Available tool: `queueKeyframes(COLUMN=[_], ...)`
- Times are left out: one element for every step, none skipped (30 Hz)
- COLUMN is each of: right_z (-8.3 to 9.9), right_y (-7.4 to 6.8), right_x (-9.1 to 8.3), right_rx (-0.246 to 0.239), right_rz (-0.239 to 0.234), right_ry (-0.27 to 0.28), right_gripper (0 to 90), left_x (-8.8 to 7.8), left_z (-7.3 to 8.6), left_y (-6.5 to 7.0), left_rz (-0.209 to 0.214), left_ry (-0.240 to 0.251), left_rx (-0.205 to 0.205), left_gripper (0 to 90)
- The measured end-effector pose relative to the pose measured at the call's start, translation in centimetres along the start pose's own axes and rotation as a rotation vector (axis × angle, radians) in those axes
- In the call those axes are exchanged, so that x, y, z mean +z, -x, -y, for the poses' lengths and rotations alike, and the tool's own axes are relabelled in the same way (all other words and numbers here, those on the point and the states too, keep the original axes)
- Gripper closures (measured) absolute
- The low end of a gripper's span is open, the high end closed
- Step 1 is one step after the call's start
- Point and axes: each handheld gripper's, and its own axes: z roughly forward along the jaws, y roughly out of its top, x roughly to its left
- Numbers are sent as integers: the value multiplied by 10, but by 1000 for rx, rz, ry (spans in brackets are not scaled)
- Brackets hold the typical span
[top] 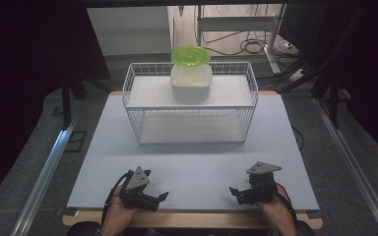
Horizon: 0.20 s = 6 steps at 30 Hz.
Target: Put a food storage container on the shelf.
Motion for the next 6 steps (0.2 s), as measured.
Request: queueKeyframes(right_z=[0,1,0,0,0,1], right_y=[-1,-1,-1,-1,-1,-1], right_x=[1,1,1,1,1,2], right_rx=[-2,-6,-10,-12,-13,-12], right_rz=[-1,-1,-1,-1,-2,-3], right_ry=[-5,-10,-13,-14,-15,-13], right_gripper=[0,0,0,0,0,0], left_x=[0,0,0,0,0,0], left_z=[0,0,0,0,0,0], left_y=[0,0,0,0,0,0], left_rz=[0,0,1,1,0,1], left_ry=[-1,-1,-1,-1,-1,-1], left_rx=[1,1,2,3,3,3], left_gripper=[25,25,25,25,25,25])
